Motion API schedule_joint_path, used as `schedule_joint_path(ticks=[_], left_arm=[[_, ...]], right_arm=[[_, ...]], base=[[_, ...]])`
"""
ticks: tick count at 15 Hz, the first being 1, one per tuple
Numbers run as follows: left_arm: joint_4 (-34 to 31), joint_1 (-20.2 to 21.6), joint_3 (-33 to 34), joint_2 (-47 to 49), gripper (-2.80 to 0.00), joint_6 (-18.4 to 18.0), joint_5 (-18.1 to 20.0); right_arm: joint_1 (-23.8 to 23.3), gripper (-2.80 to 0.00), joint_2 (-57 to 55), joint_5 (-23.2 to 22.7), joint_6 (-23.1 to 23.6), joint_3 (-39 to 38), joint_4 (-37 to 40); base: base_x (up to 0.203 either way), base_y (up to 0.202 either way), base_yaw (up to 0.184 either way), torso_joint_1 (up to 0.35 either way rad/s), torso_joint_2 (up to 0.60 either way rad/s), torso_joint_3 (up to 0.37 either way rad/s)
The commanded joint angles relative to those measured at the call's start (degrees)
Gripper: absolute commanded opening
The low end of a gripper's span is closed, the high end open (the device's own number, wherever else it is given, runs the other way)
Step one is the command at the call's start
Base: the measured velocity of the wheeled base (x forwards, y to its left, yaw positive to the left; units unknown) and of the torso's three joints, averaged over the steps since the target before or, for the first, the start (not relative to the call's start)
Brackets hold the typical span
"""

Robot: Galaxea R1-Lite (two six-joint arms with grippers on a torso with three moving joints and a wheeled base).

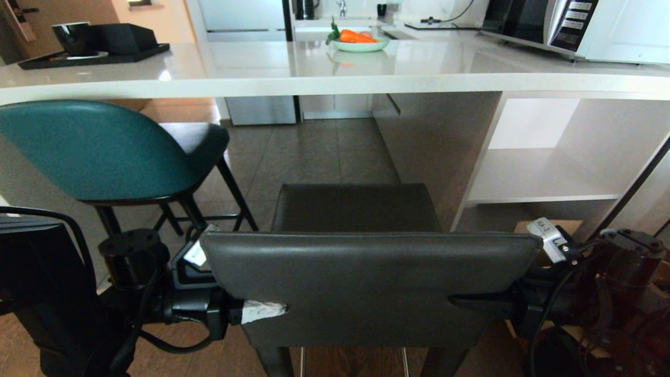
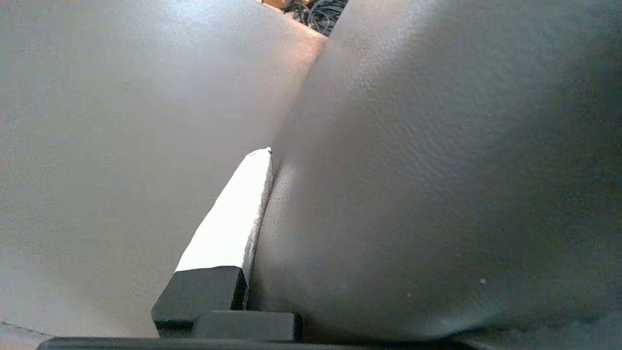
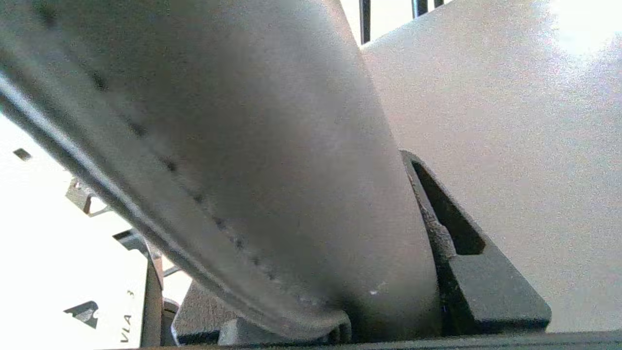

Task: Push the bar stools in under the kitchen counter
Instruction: Pull the gray chair out from under the dining table

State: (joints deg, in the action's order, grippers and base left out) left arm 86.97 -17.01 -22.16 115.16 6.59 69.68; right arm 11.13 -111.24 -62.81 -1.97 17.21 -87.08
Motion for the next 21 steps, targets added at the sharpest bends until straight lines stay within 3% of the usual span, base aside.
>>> schedule_joint_path(ticks=[1,6,8,9,11,12,14,21], left_arm=[[0.7,-0.8,-0.3,0.1,-2.8,-0.5,0.6],[0.7,-0.1,-1.2,0.6,-2.8,-0.7,0.7],[0.7,-0.1,-1.1,0.9,-2.8,-0.9,0.9],[0.7,0.0,-1.1,0.8,-2.8,-0.8,0.9],[0.7,0.0,-0.9,0.8,-2.8,-0.9,0.9],[0.7,0.0,-1.2,1.0,0.0,-1.4,0.9],[0.7,-0.4,-1.6,1.0,0.0,-1.8,0.9],[0.7,-0.2,-0.5,0.0,0.0,-1.9,0.8]], right_arm=[[0.0,-2.8,-1.0,0.1,0.4,0.4,-0.6],[-0.6,-2.8,-0.4,-0.8,0.7,0.3,-0.6],[-0.9,-2.8,-1.3,-2.2,3.2,0.2,-0.6],[-1.3,0.0,-1.6,-3.1,5.0,0.2,-0.6],[-2.0,0.0,-1.3,-3.2,6.4,0.3,-0.6],[-2.3,0.0,-1.2,-3.2,5.9,0.2,-0.6],[-2.2,0.0,-0.7,-3.2,3.0,-0.3,-0.6],[-1.9,0.0,0.4,-3.6,2.7,-1.4,-0.6]], base=[[0.0,0.0,0.0,0.0,0.0,0.0],[0.0,0.0,0.0,0.0,0.0,0.0],[0.0,0.0,0.0,0.0,0.0,0.0],[0.0,0.0,0.0,0.0,0.0,0.0],[0.0,0.0,0.0,0.0,0.0,0.0],[0.0,0.0,0.0,0.0,0.0,0.0],[0.0,0.0,0.0,0.0,0.0,0.0],[0.0,0.0,0.0,0.0,0.0,0.0]])
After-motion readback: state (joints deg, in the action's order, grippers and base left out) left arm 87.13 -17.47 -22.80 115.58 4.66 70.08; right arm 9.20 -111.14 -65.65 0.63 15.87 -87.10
